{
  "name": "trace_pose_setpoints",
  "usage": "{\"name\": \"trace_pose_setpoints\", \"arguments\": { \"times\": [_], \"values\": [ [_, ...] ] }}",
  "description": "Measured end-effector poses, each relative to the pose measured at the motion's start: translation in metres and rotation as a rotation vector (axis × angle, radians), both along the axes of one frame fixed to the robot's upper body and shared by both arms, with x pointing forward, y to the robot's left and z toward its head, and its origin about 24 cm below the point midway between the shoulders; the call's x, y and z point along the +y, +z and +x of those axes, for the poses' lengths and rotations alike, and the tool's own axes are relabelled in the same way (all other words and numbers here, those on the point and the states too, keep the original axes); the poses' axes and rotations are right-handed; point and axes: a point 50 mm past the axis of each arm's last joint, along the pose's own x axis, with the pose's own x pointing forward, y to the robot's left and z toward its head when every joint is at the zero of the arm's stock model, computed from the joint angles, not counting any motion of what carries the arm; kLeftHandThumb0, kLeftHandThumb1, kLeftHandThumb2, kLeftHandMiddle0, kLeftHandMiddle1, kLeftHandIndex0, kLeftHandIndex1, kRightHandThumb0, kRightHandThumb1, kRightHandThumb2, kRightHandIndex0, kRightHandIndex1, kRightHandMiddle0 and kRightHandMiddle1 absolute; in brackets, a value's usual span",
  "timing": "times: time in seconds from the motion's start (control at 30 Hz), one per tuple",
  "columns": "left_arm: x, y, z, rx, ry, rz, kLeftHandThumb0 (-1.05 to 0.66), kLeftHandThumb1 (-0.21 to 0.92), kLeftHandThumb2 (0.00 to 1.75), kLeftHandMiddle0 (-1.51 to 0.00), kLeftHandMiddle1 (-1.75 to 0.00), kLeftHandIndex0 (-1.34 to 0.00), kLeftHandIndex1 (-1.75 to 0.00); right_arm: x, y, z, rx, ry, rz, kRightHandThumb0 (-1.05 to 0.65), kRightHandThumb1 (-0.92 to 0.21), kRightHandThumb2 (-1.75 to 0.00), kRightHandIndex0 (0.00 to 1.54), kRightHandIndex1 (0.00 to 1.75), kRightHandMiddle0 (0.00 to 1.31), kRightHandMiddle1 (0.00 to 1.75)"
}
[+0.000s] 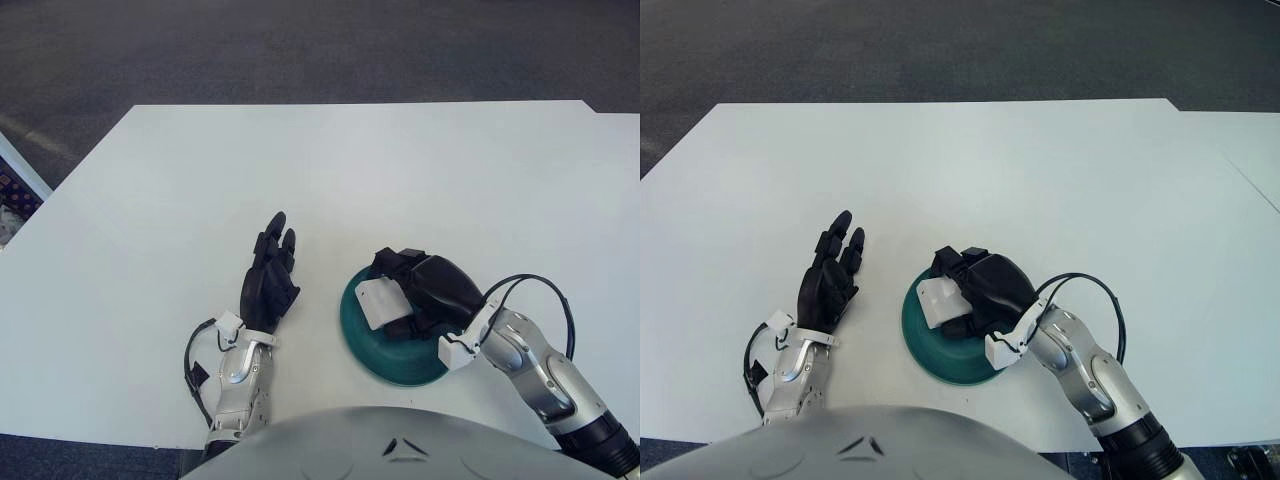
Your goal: Put the charger into the plate.
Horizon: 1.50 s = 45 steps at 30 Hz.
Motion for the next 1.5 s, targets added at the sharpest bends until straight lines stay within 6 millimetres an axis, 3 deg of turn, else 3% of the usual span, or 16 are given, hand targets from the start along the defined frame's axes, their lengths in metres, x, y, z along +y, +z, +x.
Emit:
{"name": "trace_pose_setpoints", "arguments": {
  "times": [0.13,0.2,0.5,1.1,1.37,1.5],
  "values": [
    [0.001,0.002,0.003,-0.020,0.002,0.000,-0.91,0.92,0.95,-0.16,-0.02,0.00,-0.30,0.002,0.005,0.000,-0.020,-0.001,0.019,-0.97,-0.92,-0.93,0.26,0.18,0.00,0.71],
    [0.001,0.003,0.005,-0.037,0.000,0.001,-0.91,0.92,0.94,-0.17,-0.01,0.00,-0.31,0.003,0.006,0.000,-0.026,-0.001,0.028,-1.01,-0.92,-0.94,0.19,0.09,0.00,0.53],
    [-0.001,0.008,0.012,-0.098,-0.022,0.015,-0.93,0.92,0.96,-0.15,0.00,0.00,-0.25,0.008,0.013,-0.001,-0.052,0.000,0.067,-1.05,-0.92,-0.92,0.02,0.00,0.00,0.11],
    [0.000,0.009,0.021,-0.134,-0.051,0.006,-0.96,0.92,0.89,-0.07,0.00,0.00,-0.14,0.003,0.024,0.007,-0.114,-0.039,0.110,-1.05,-0.92,-0.93,0.00,0.00,0.00,0.00],
    [0.005,0.009,0.024,-0.145,-0.051,-0.064,-0.95,0.92,0.89,-0.16,-0.02,0.00,-0.32,-0.006,0.041,0.018,-0.115,-0.067,0.192,-1.05,-0.92,-0.95,0.00,0.00,0.00,0.00],
    [0.005,0.010,0.024,-0.155,-0.051,-0.054,-0.96,0.92,0.91,-0.15,-0.01,0.00,-0.33,-0.018,0.054,0.027,-0.095,-0.121,0.257,-1.05,-0.92,-0.96,0.00,0.00,0.00,0.00]
  ]
}}
